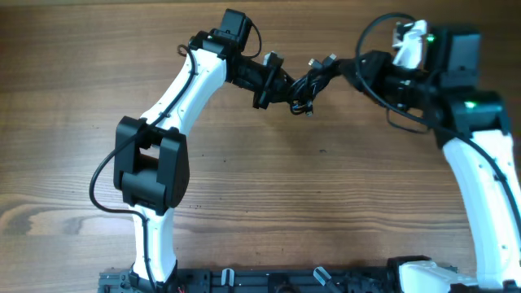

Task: Untangle cables

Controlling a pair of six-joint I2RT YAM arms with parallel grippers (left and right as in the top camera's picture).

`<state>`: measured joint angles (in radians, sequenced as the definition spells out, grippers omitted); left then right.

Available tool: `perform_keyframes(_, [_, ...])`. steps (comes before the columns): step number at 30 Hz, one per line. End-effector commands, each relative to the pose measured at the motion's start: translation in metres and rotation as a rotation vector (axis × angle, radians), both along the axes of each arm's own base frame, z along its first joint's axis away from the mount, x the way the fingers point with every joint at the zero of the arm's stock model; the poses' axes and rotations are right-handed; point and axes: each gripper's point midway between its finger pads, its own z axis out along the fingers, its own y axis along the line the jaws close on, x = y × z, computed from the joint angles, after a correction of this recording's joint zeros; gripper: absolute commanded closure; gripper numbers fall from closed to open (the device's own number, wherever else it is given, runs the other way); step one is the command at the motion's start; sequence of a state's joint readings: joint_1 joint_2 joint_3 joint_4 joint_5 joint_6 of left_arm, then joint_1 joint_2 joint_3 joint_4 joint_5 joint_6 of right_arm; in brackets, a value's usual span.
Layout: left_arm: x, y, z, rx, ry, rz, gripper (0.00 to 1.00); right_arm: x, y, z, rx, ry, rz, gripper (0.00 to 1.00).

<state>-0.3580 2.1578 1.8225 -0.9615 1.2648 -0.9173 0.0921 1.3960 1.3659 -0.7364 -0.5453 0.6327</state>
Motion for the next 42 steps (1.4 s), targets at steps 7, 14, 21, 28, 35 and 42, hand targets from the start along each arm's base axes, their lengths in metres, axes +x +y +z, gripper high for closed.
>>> perform_keyframes(7, [-0.001, 0.0, 0.017, 0.001, 0.1, 0.033, 0.96, 0.035, 0.005, -0.04, 0.001, 0.08, -0.038, 0.59])
perform_keyframes(14, [-0.001, -0.001, 0.017, -0.02, 0.024, 0.009, 0.96, 0.043, 0.022, -0.019, 0.079, -0.01, 0.044, 0.59])
perform_keyframes(21, [-0.01, -0.013, 0.017, -0.024, 0.013, -0.024, 0.96, 0.035, 0.053, -0.027, 0.005, -0.023, 0.093, 0.59])
perform_keyframes(28, [-0.014, -0.017, 0.018, -0.038, -0.033, -0.048, 0.96, 0.046, 0.059, -0.057, -0.011, 0.035, 0.089, 0.67])
perform_keyframes(35, [-0.006, -0.009, -0.034, 0.163, -0.526, -0.192, 0.96, 0.042, 0.067, -0.052, -0.055, -0.065, 0.222, 0.79])
perform_keyframes(42, [-0.012, 0.036, -0.099, 0.738, -0.617, -0.319, 0.96, 0.023, 0.043, -0.079, -0.228, 0.023, 0.227, 0.82])
